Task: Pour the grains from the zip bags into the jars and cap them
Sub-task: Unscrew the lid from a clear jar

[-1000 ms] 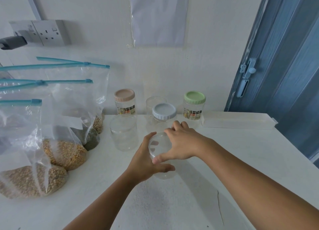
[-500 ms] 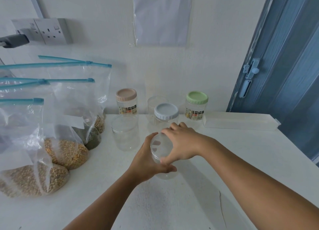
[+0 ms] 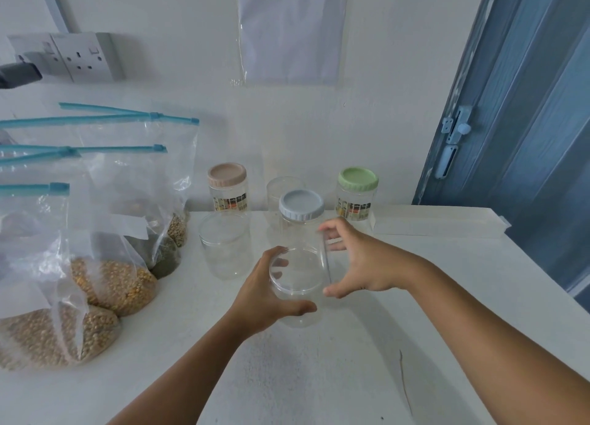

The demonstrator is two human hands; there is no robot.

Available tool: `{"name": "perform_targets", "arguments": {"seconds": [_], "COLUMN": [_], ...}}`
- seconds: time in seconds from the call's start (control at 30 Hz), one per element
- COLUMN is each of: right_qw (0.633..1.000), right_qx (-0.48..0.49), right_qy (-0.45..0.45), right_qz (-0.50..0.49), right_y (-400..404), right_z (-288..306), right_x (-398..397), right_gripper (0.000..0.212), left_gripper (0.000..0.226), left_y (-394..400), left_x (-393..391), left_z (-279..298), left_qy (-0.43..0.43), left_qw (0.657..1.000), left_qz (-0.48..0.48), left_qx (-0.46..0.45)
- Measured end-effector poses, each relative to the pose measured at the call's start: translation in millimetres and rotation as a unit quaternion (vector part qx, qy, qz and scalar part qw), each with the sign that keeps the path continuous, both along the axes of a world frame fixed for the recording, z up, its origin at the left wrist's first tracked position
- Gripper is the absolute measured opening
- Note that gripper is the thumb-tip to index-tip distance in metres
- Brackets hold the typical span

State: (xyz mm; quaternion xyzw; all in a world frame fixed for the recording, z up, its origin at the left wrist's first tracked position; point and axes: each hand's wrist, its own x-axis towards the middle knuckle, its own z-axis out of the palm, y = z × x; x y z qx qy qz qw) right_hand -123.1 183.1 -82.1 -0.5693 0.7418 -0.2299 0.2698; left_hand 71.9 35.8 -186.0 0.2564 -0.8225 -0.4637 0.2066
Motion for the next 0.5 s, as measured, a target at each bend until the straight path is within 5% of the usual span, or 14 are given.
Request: {"name": "perform_targets", "arguments": {"seconds": [0.13,0.23,0.5], "right_qw": [0.984,0.975,0.970], "right_qx": [-0.036,-0.025,0.123], "right_qy": [-0.146,-0.164,0.116], "right_qz": [-0.093,-0.150,-0.173], "right_y": [26,40,44], "right_z": [-36,-64,-99], "right_x": [-20,-26,-26], "right_gripper": [0.109,0.107,0.144], "left_gripper": [0.123,0.122,0.120], "left_y": [-1,-1,-2], "left_x": [-1,-1,-1], "left_z": [0,1,2], "left_qy": [-0.001,0.003,-0.005], "left_qw": [1.000,1.000,1.000], "left_qz": [0.005,0.012,0.004], "left_qx": [0.008,0.012,0.020]}}
